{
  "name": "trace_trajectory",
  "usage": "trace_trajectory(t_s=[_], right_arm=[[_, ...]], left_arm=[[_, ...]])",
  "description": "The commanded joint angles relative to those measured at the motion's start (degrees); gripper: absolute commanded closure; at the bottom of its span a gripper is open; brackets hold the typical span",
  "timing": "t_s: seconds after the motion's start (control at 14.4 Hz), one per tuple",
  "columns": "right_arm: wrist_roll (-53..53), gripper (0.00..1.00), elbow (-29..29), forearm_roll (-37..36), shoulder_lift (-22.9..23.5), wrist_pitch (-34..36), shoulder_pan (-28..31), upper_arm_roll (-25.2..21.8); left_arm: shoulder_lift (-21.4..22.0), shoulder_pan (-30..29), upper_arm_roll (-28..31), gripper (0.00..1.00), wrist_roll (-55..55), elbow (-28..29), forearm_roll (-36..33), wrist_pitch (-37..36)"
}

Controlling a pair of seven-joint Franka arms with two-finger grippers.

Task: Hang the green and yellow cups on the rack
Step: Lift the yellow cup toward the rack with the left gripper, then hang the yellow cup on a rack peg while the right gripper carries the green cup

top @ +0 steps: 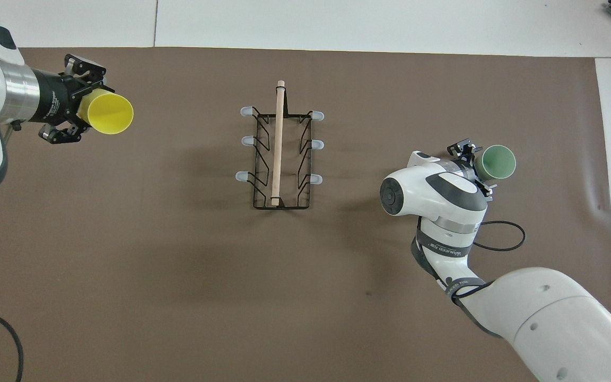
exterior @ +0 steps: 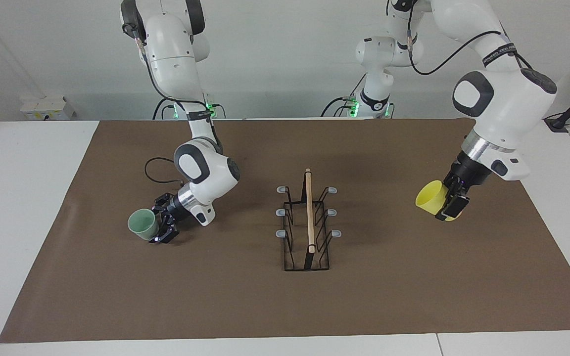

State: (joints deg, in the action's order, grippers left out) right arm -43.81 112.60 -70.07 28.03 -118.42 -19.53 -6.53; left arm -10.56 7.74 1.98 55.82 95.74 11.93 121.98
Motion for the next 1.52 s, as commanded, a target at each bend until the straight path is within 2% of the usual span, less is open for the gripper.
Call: trace_trajectory(t_s=[0.0, 0.21, 0.28, 0.35, 0.55, 0.62, 0.76, 1.04, 1.18, 1.32, 1.46], right_arm=[[1.0, 0.0, 3.2, -4.3, -2.1, -2.9, 2.1, 0.5], [0.9, 0.0, 3.9, -6.7, -2.1, -4.4, 3.6, 0.5], [0.9, 0.03, 3.9, -6.8, -2.1, -4.4, 3.6, 0.5], [0.9, 0.18, 3.9, -6.8, -2.1, -4.5, 3.7, 0.5], [0.8, 0.91, 3.9, -6.8, -2.1, -4.5, 3.7, 0.5], [0.8, 1.0, 3.8, -6.8, -2.1, -4.5, 3.7, 0.5], [0.5, 1.0, 3.2, -6.8, -2.0, -3.8, 3.8, 0.5], [-1.4, 1.0, 1.7, -5.9, -2.3, -3.3, 3.6, 0.6], [-3.5, 1.0, 1.0, -3.8, -3.5, -3.5, 3.7, 0.6], [-6.1, 1.0, 0.5, 4.0, -5.9, -4.1, 4.7, 0.6], [-10.0, 1.0, -0.4, 15.0, -8.6, -4.5, 6.3, 0.7]], left_arm=[[5.6, 5.5, 1.0, 1.0, 0.6, 5.1, -7.9, 0.0], [7.1, 11.0, 1.0, 1.0, 3.6, 7.7, -17.4, 1.6], [7.9, 12.8, 1.0, 1.0, 5.1, 10.3, -21.3, 5.0], [8.8, 14.4, 1.0, 1.0, 7.3, 12.7, -25.7, 9.1], [10.6, 18.0, 0.8, 1.0, 11.4, 19.5, -35.4, 19.8], [10.7, 19.2, 0.8, 1.0, 11.5, 20.4, -37.7, 20.8], [10.7, 21.3, 0.8, 1.0, 12.0, 22.5, -44.7, 23.0], [10.4, 23.8, 0.7, 1.0, 20.0, 26.6, -54.5, 29.3], [9.9, 24.4, 0.7, 1.0, 21.9, 27.6, -56.5, 32.8], [9.8, 25.0, 0.7, 1.0, 22.0, 28.0, -57.5, 33.3], [9.5, 25.0, 0.8, 1.0, 21.9, 28.1, -58.0, 35.6]])
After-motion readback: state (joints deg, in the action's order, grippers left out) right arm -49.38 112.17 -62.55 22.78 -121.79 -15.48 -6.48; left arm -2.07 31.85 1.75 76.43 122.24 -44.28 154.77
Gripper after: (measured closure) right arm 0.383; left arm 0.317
